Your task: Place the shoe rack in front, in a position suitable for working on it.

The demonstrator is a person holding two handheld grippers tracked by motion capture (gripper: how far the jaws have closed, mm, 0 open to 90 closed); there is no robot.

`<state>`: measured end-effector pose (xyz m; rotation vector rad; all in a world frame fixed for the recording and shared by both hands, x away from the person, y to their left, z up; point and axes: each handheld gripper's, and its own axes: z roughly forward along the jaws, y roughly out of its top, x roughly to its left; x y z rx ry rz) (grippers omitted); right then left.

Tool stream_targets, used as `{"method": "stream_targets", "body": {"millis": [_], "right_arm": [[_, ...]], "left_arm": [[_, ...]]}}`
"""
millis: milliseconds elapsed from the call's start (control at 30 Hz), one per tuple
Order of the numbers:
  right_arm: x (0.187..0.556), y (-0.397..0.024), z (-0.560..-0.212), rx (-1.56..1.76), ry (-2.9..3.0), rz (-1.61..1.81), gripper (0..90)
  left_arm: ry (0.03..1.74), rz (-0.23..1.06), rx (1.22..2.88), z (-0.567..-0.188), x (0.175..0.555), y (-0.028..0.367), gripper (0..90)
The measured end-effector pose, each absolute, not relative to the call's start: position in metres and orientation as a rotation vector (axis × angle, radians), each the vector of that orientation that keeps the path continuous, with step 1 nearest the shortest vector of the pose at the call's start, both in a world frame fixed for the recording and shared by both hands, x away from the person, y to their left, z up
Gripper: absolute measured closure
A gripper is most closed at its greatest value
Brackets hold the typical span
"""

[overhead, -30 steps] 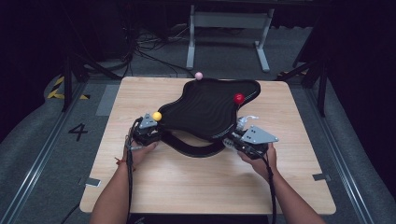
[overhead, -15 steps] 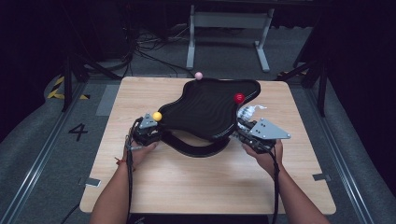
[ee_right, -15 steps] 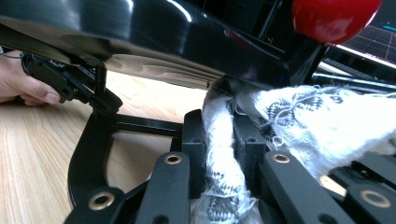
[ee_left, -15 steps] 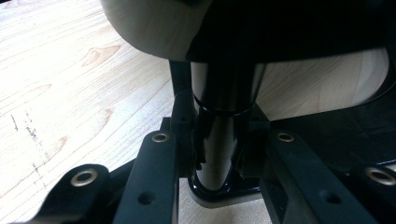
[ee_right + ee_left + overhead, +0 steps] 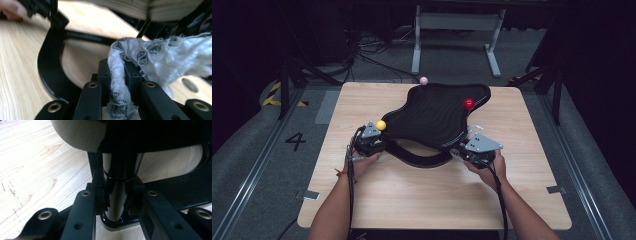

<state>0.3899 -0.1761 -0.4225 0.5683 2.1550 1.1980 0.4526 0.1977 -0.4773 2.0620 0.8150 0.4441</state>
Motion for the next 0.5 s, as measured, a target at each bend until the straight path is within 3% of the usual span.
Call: {"method": "stream_targets", "body": {"millis": [500], "right_arm": [[0.404, -0.174, -0.460, 0.630, 2.218, 1.112, 79.0]], "left_arm": [[0.802, 0.422, 2.064, -0.478, 0.451, 0.196, 74.1]]}}
